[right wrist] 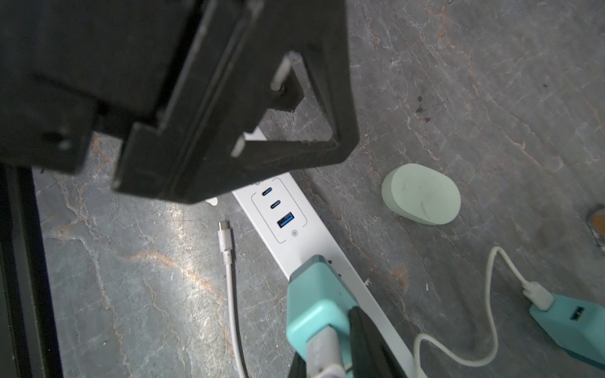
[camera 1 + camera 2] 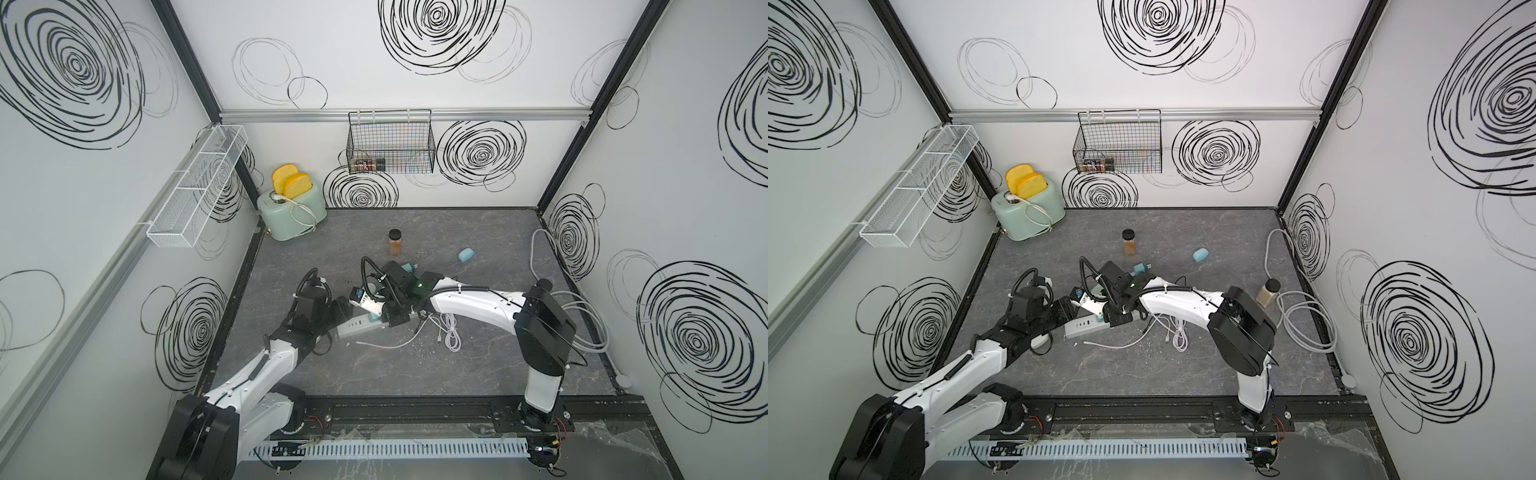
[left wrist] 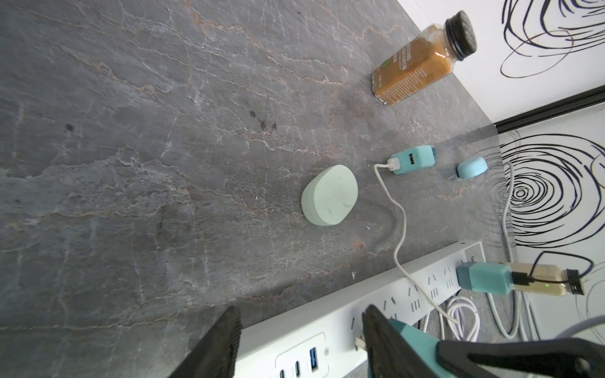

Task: Charge the bluetooth headset
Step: Insert the plug into the socket.

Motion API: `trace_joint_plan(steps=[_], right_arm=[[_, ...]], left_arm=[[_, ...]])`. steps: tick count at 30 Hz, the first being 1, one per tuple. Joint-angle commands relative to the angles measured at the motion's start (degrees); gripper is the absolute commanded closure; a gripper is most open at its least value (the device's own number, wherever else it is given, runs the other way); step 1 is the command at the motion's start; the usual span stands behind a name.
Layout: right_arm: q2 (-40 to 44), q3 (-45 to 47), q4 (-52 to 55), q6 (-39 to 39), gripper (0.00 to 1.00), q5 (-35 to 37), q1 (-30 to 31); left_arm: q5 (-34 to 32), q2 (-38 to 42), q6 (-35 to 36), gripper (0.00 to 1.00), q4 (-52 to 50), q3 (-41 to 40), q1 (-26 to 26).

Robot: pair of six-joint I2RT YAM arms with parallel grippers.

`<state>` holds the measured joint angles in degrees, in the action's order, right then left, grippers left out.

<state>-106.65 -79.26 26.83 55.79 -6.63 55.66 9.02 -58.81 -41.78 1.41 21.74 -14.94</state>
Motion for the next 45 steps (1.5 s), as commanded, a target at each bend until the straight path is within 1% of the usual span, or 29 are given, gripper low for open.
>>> trace_joint_plan(steps=[1, 9, 15, 23, 32, 36, 45], right_arm=[[-1.4, -0.8, 5.3, 1.3, 0.92, 2.1, 0.5], [-1.0, -0.5, 6.7, 1.1, 0.93, 3.1, 1.1], [-0.7, -0.5, 7.3, 1.0, 0.93, 1.9, 1.6], [0.3, 0.1, 7.5, 0.2, 0.93, 2.5, 2.0], [-0.5, 0.1, 8.1, -0.6, 0.93, 2.9, 2.3], [-2.2, -0.7, 7.0, -1.1, 0.93, 4.6, 2.6], [-7.7, -3.4, 6.7, 0.4, 0.93, 4.1, 1.9]], left_arm=[[0.5, 0.3, -0.3, 0.37, 2.2, -0.6, 0.5], [0.7, 0.1, -0.4, 0.37, 2.3, -0.4, 0.8], [0.9, 0.0, -0.4, 0.37, 2.4, -0.6, 1.1], [1.0, 0.1, -0.4, 0.37, 2.4, -0.6, 1.5], [1.2, 0.2, -0.4, 0.37, 2.7, -0.9, 1.5], [1.1, 0.2, -0.6, 0.37, 3.2, -1.2, 1.6], [1.0, -0.1, -0.6, 0.37, 3.1, -1.1, 1.7]])
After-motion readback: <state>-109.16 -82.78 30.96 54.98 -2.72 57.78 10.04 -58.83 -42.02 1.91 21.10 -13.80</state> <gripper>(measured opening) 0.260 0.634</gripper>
